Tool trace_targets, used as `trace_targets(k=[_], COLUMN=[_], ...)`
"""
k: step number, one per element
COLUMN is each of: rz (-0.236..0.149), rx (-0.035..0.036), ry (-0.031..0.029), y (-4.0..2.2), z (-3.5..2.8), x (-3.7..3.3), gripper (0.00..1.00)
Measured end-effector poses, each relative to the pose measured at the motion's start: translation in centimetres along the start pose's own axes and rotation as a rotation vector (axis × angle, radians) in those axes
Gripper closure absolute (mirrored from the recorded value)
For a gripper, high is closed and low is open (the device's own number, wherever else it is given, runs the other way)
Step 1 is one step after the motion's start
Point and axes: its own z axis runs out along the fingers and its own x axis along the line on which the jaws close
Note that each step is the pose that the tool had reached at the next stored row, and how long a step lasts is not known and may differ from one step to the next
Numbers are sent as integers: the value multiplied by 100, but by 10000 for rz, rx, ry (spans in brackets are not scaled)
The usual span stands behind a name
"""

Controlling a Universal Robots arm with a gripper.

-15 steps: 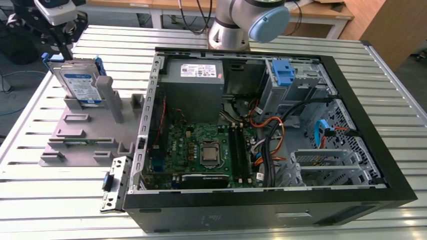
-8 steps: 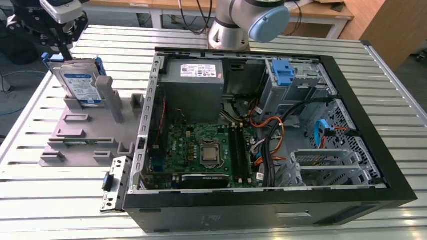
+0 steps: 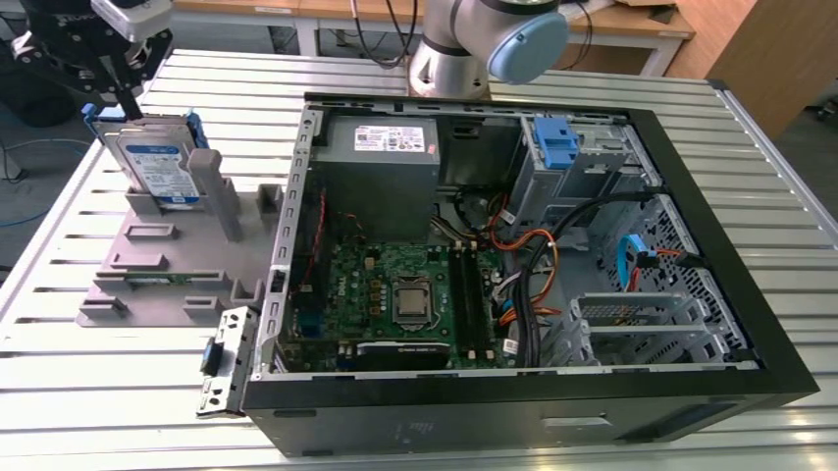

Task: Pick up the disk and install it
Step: 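Pick up the disk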

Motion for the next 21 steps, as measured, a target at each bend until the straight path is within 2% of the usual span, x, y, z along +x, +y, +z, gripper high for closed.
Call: trace_targets(k=[13, 15, 21], rz=[-2180, -2303, -2310], rx=[46, 48, 49], ry=[96, 102, 102], y=[0, 0, 0], z=[6, 5, 6], x=[0, 0, 0], gripper=[89, 89, 89])
